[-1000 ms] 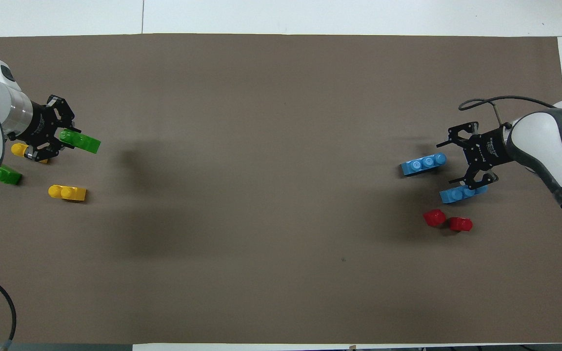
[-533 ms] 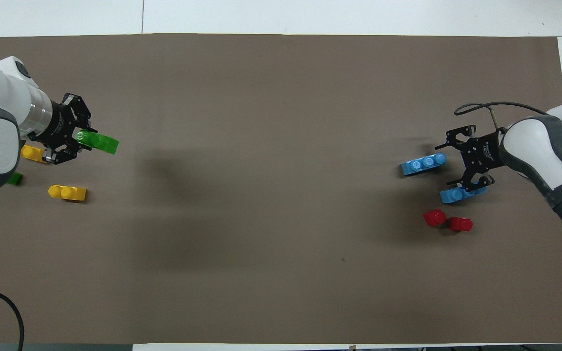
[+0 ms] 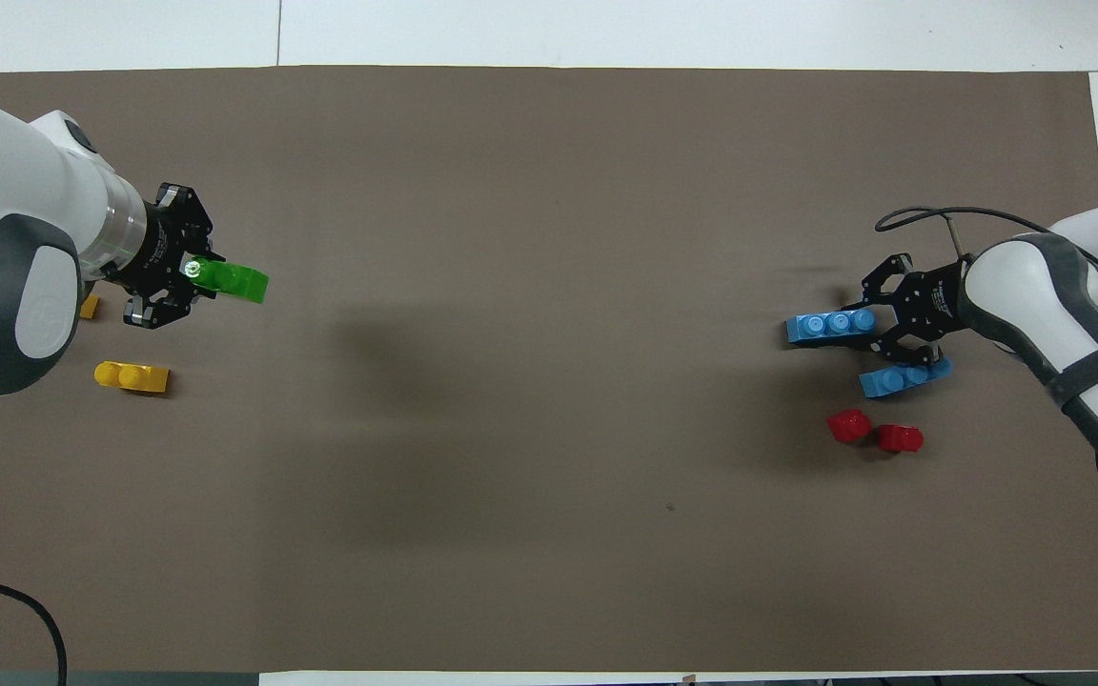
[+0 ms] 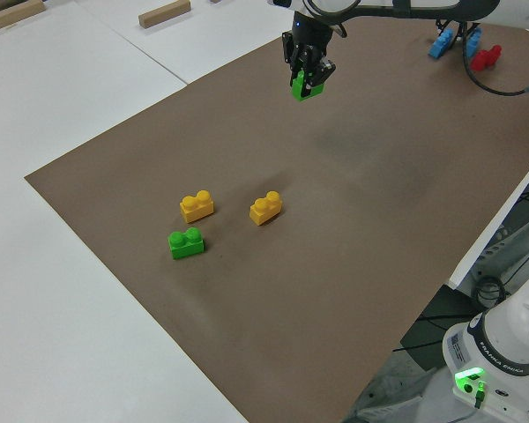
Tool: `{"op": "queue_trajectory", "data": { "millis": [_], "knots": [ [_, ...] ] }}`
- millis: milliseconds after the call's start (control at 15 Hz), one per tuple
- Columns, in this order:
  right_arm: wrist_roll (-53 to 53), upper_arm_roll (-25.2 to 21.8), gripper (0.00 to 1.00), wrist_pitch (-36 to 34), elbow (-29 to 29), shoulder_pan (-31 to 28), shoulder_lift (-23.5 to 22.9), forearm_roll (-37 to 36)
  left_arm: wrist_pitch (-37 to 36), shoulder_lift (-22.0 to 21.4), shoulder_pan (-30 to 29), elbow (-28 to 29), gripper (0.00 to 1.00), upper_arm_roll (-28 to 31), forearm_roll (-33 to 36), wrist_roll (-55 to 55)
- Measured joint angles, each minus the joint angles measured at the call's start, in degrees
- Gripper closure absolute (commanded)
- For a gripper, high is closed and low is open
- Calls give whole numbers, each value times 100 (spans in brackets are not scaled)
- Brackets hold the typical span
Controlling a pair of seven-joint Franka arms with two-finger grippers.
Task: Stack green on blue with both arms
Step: 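Lift the green brick with the left gripper while the right gripper carries the blue brick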
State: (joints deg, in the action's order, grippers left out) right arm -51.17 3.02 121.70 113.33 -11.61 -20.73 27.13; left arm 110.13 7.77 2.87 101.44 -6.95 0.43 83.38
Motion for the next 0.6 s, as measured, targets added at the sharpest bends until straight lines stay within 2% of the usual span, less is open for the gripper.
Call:
{"op": "queue_trajectory", "data": {
  "millis": [333, 600],
  "knots": [
    [0, -1, 100, 23, -41, 1, -1, 89, -5, -10, 64, 0, 100, 1, -1, 116],
    [-272, 24, 100, -339, -562, 22, 12, 102, -8, -10, 64, 0, 100, 1, -11, 123]
  ]
}}
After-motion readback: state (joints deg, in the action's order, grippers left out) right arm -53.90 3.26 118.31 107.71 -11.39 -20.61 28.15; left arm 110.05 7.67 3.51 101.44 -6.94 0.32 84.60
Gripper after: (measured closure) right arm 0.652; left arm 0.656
